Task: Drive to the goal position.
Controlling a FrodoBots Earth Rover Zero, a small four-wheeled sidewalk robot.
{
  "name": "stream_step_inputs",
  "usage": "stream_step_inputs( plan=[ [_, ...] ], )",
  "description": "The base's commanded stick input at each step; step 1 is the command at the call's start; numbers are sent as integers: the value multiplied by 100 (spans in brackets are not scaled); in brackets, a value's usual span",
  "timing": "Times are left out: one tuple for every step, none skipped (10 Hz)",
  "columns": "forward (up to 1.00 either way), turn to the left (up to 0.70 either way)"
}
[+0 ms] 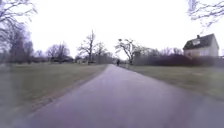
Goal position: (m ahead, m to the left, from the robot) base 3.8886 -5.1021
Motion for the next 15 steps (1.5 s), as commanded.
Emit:
stream_step_inputs(
  plan=[
    [100,-21],
    [100,-40],
    [100,-40],
    [100,-40],
    [100,-11],
    [100,0],
    [100,0],
    [100,0],
    [100,0],
    [100,0],
    [100,0],
    [100,0],
    [100,0],
    [100,0],
    [100,0]
  ],
)
